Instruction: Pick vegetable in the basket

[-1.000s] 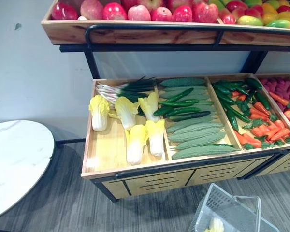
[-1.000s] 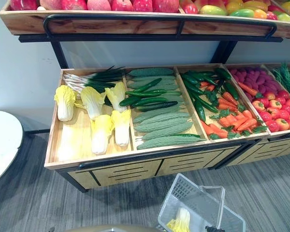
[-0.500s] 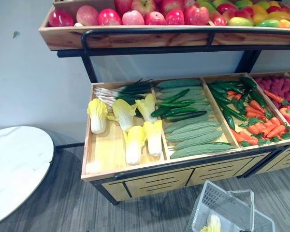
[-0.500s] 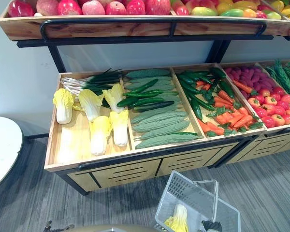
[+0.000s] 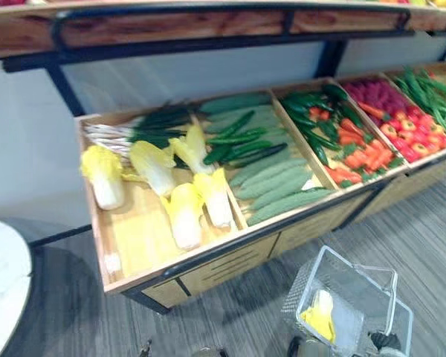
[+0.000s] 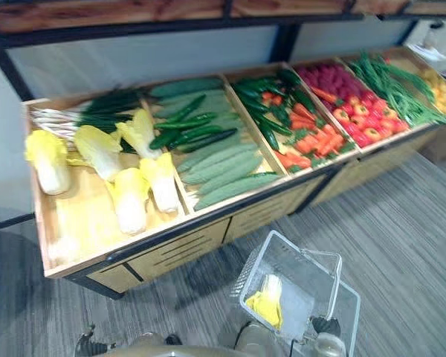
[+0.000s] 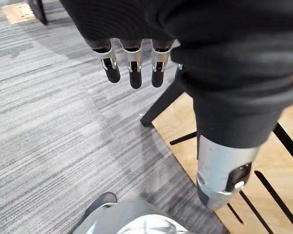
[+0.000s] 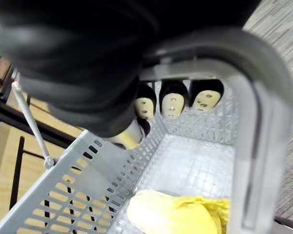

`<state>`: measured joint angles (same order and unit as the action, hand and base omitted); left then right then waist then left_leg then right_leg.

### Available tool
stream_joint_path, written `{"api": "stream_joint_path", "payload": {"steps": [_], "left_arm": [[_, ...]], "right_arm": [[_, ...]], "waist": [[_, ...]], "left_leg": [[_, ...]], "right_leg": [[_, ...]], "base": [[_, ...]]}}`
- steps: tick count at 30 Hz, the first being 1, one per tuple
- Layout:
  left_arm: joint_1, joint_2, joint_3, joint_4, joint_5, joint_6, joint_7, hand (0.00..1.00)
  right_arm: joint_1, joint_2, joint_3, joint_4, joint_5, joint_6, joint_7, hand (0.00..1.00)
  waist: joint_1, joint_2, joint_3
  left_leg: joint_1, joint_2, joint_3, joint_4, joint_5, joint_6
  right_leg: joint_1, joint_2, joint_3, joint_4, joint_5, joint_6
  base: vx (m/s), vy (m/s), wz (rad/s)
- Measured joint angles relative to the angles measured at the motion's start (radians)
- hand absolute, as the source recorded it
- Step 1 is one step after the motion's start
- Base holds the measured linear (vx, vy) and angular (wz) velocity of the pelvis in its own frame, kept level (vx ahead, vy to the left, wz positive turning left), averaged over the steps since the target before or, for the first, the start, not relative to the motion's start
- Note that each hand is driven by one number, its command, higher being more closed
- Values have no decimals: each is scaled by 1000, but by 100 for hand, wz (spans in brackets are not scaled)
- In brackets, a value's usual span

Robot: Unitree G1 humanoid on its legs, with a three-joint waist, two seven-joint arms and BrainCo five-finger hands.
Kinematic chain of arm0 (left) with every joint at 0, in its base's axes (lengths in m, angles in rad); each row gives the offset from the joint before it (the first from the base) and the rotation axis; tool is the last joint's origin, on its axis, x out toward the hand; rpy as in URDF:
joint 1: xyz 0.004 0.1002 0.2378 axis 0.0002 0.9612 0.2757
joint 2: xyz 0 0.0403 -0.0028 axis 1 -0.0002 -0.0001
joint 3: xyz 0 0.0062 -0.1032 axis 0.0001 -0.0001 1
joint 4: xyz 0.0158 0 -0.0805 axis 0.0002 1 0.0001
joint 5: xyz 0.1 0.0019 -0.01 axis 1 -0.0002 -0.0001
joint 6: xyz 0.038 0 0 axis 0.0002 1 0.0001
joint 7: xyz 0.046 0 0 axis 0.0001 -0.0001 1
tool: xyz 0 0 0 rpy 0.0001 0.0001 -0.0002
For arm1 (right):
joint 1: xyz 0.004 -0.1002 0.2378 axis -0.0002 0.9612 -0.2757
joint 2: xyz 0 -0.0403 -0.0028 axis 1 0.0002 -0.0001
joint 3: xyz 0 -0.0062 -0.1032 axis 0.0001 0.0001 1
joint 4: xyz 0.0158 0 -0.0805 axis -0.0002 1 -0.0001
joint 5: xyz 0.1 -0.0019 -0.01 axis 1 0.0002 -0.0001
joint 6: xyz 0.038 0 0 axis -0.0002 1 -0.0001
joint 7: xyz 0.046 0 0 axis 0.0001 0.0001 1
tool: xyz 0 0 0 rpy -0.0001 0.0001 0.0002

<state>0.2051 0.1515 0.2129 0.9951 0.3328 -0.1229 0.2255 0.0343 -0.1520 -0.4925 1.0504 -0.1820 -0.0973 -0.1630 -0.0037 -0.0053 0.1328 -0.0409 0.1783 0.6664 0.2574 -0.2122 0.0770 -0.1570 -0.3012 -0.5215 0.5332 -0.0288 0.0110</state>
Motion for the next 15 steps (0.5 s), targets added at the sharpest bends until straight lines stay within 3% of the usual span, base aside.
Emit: {"api": "stream_joint_path", "payload": {"steps": [1, 5, 6, 8, 11, 12, 15], "left_arm": [[4, 6, -11, 0, 2, 0, -4, 0], [4, 8, -11, 0, 2, 1, -7, 0], [-1, 5, -10, 1, 0, 1, -8, 0], [-14, 0, -9, 1, -5, 1, -8, 0], [-24, -31, -10, 3, -5, 1, -8, 0], [-37, -49, -11, 9, -5, 0, -8, 0], [-59, -65, -10, 35, -8, 0, -8, 0]], "right_arm": [[-7, 0, 16, 4, -16, -4, 1, 100], [-74, -5, 74, 74, -53, -3, 15, 100], [-91, -6, 91, 77, -59, -3, 20, 100], [-99, -8, 117, 91, -77, -3, 20, 100], [-89, -24, 117, 95, -79, -3, 15, 100], [-73, -34, 117, 93, -78, -3, 10, 100], [-33, -35, 118, 86, -74, -1, -3, 100]], "waist": [[5, -4, 2], [11, -34, 2], [13, -34, 1], [17, -26, 4], [21, -8, 1], [13, 13, -3], [-17, 30, -6]], "left_leg": [[26, -13, 54, -59, 35, 7], [39, -11, 237, -74, 43, 5], [34, 11, 297, -48, 41, 3], [27, 56, 377, -2, 39, 0], [27, 128, 424, 59, 48, -15], [27, 156, 425, 83, 54, -23], [35, 236, 422, 175, 73, -44]], "right_leg": [[44, -23, -57, 70, -22, 1], [158, -90, -130, 140, -58, 24], [182, -89, -145, 76, -76, 59], [184, -53, -183, -44, -134, 109], [183, 33, -178, -198, -169, 99], [187, 63, -164, -239, -170, 96], [208, 117, -131, -294, -178, 83]], "base": [[-88, 123, -115], [-94, -64, -141], [-71, -180, -168], [-47, -260, -170], [-24, -327, -145], [-14, -359, -100], [-5, -229, -54]]}}
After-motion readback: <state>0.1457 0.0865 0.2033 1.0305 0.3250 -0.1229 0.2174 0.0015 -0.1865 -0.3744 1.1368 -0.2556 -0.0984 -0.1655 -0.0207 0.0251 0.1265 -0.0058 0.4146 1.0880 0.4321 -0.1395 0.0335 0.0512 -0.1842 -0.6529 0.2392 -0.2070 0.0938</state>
